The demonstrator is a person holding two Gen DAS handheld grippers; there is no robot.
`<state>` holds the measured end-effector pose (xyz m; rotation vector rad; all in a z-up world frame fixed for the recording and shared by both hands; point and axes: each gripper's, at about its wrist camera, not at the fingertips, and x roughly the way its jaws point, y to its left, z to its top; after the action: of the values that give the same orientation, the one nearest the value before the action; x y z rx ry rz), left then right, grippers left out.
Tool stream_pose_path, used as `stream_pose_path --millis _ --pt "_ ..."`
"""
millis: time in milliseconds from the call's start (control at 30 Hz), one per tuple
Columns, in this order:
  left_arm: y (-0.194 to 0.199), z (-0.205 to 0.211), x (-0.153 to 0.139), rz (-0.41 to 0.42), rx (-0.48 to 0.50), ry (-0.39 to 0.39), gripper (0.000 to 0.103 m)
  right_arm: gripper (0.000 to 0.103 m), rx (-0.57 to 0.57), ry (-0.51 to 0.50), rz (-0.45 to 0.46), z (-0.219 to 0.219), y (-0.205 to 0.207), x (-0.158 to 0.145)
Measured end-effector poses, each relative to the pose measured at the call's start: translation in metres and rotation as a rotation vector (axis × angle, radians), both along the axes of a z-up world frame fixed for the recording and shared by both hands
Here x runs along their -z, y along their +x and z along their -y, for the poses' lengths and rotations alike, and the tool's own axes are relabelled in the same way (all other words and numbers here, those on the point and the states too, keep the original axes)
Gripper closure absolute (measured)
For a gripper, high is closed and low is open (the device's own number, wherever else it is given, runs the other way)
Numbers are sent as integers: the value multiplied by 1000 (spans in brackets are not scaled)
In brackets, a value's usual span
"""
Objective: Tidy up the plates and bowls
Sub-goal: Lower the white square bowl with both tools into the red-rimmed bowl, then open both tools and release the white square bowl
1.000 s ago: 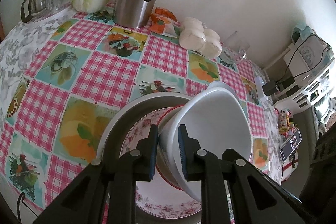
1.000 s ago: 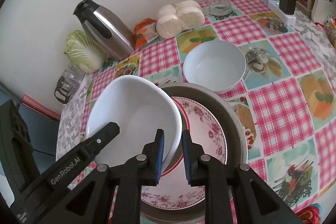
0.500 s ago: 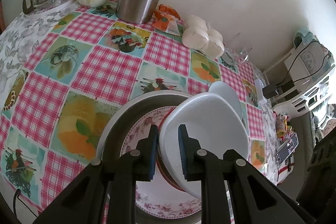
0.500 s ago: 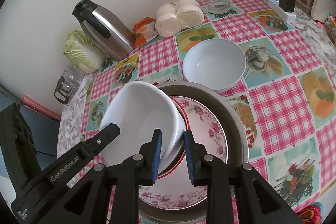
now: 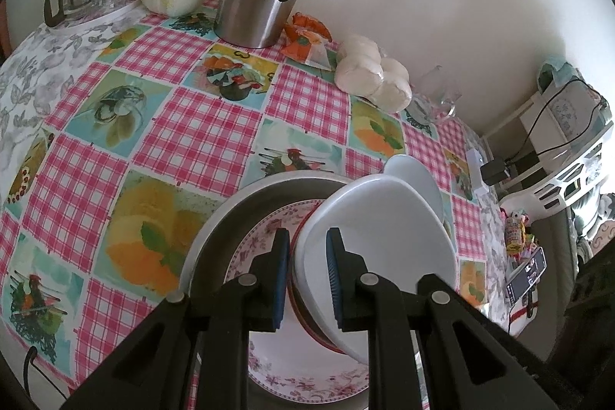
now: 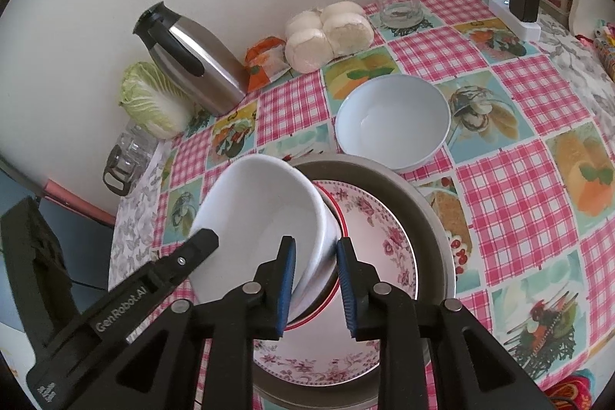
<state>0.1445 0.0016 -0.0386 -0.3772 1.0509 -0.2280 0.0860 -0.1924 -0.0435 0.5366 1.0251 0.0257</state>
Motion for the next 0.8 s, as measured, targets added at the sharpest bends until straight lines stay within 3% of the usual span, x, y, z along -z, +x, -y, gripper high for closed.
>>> stream_pose_path --millis 300,533,800 --pt "-2 -3 -7 31 -8 -21 85 78 56 12 28 14 -1 -5" --pt "-4 -3 -12 55 -9 -35 85 78 70 38 -8 19 2 6" --pt "-2 -4 -5 27 -14 -30 85 78 63 41 -11 17 2 6"
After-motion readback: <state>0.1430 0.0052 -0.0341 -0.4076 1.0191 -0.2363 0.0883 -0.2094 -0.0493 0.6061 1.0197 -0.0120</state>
